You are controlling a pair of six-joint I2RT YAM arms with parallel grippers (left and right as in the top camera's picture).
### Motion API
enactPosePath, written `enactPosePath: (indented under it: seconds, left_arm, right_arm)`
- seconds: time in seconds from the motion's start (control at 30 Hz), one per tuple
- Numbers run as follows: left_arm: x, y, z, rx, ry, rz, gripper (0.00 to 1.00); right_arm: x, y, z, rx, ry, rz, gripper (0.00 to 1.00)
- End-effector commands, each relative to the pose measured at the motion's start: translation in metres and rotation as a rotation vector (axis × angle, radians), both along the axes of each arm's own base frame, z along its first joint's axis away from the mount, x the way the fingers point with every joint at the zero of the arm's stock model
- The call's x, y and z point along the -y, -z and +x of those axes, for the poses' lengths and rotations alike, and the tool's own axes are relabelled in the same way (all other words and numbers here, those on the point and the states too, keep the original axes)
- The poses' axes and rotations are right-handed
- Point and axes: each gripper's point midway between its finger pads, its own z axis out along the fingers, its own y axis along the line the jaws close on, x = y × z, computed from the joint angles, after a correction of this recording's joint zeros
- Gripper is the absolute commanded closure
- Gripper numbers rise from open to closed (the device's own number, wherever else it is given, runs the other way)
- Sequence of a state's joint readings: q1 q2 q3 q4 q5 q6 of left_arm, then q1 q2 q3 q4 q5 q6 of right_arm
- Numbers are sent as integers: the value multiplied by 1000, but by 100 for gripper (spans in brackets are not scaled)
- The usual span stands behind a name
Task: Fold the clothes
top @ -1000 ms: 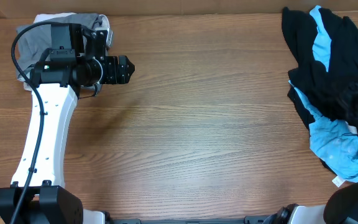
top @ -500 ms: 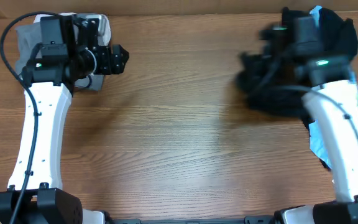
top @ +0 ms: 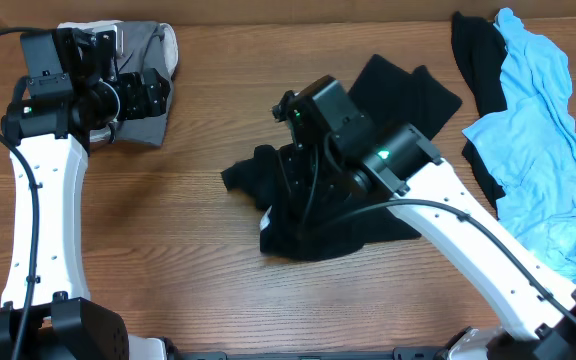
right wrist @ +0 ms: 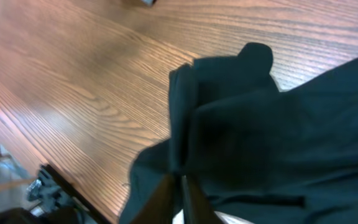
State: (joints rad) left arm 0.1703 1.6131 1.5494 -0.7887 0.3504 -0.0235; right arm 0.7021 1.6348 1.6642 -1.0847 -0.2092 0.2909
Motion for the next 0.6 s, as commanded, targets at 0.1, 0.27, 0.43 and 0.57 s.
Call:
enactPosePath:
  seconds: [0.1,0.27,0.43,0.57]
  left_arm:
    - [-4,-14,2,34,-11,20,4]
    - [-2,-15,2,36,-6,21,2]
    - [12,-16,-3,48,98,7,5]
    - [21,-14,-6,38,129,2,4]
  right_arm:
    - [-1,-8,10,22,39,19,61]
    - [16,-11,24,5,120,31,50]
    - [45,-12,39,-7,196,30,46]
    - [76,-19,55,1,282,35,39]
